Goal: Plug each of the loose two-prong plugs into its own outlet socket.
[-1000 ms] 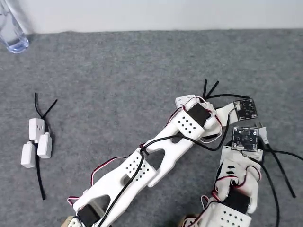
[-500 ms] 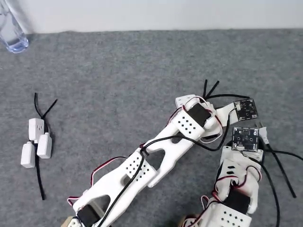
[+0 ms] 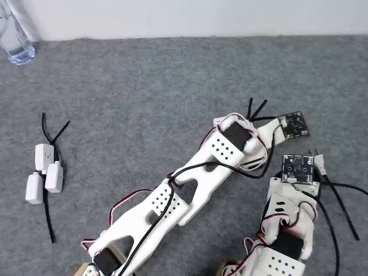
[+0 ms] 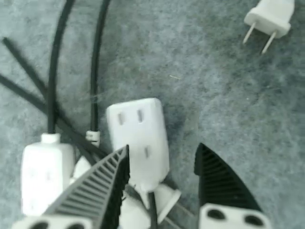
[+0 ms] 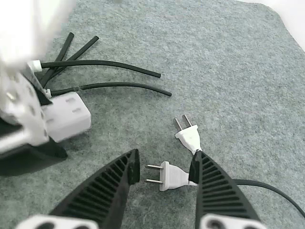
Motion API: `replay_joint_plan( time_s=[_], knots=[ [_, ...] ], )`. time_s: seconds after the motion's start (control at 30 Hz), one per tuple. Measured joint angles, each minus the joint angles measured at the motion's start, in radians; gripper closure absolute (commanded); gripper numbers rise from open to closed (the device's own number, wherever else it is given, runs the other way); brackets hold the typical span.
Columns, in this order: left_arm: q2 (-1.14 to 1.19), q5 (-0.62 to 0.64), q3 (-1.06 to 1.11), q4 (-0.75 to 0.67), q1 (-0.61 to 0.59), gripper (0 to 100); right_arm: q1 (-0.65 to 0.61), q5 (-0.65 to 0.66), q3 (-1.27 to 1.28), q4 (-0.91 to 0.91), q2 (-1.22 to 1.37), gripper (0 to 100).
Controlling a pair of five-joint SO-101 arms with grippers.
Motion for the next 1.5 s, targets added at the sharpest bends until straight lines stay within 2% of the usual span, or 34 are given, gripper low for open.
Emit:
replay_joint_plan(
  time_s=[0.3, 0.5, 0.73, 0.8, 0.97, 1.1, 1.5],
  knots=[
    [0.018, 0.000, -0.035, 0.044, -0.009, 79, 0.000, 0.000, 0.000, 0.000, 0.000, 82.7],
    [0.101, 0.006, -0.037, -0.064, -0.044, 78, 0.000, 0.000, 0.000, 0.000, 0.000, 82.7],
    [0.101, -0.032, -0.038, -0.078, -0.044, 79, 0.000, 0.000, 0.000, 0.000, 0.000, 82.7],
    [0.101, -0.080, -0.038, -0.061, -0.040, 83, 0.000, 0.000, 0.000, 0.000, 0.000, 82.7],
    [0.100, -0.180, -0.038, -0.015, -0.005, 99, 0.000, 0.000, 0.000, 0.000, 0.000, 82.7],
    [0.100, -0.222, -0.038, -0.006, 0.008, 99, 0.000, 0.000, 0.000, 0.000, 0.000, 82.7],
    [0.100, -0.226, -0.049, 0.025, 0.008, 99, 0.000, 0.000, 0.000, 0.000, 0.000, 82.7]
  ],
)
